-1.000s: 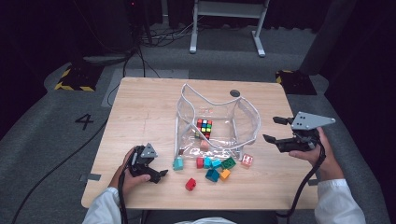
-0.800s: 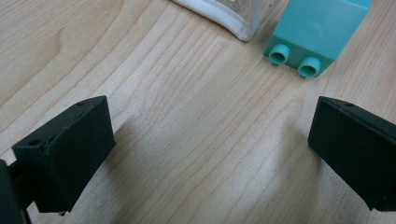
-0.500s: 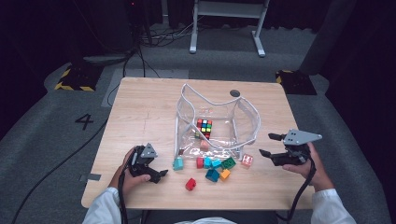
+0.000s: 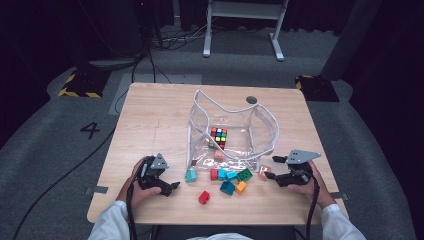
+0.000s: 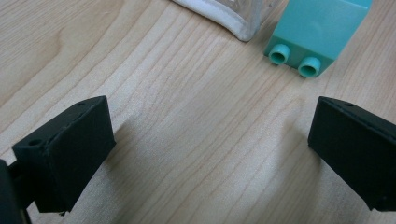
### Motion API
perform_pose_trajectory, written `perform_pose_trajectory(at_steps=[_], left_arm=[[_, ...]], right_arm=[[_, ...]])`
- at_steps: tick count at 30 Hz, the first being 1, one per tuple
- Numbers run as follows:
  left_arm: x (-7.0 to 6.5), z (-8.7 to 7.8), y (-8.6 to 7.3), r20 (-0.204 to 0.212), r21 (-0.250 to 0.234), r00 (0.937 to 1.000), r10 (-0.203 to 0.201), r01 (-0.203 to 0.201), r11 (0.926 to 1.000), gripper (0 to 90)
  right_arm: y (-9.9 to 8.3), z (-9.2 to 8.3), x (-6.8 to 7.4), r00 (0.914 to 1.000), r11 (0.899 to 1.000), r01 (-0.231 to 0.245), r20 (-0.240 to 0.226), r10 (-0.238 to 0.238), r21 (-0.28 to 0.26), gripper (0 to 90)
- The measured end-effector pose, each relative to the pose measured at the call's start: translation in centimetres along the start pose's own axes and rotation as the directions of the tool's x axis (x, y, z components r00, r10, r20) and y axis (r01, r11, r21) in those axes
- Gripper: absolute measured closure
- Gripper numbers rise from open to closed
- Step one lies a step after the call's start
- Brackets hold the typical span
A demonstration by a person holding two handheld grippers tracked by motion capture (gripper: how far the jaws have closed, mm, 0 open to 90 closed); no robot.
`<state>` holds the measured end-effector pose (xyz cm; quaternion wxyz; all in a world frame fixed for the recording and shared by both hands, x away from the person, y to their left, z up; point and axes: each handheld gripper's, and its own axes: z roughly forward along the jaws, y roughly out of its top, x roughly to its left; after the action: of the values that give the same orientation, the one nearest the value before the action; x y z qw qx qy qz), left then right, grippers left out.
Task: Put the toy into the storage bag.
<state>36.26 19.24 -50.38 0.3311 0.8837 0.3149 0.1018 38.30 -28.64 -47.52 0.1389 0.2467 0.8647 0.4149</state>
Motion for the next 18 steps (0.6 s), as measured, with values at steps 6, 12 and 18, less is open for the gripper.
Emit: perform_pose_trajectory(at_steps=[6, 12, 18], left_arm=[[0.0, 0.0, 0.0, -0.001, 0.0, 1.0, 0.0, 0.0, 1.0, 0.4], [0.0, 0.0, 0.0, -0.001, 0.0, 1.0, -0.002, 0.002, 1.0, 0.4], [0.0, 0.0, 0.0, -0.002, 0.0, 1.0, -0.001, 0.001, 1.0, 0.4]], right_arm=[[-0.7, 1.4, 0.0, 0.9999, 0.999, 0.012, -0.009, -0.012, 0.031, 28.5], [-1.0, 2.2, 0.2, 0.9996, 0.998, 0.023, -0.017, -0.022, 0.058, 27.8], [-1.8, 1.8, 0.5, 0.9991, 0.998, 0.035, -0.025, -0.034, 0.06, 28.2]])
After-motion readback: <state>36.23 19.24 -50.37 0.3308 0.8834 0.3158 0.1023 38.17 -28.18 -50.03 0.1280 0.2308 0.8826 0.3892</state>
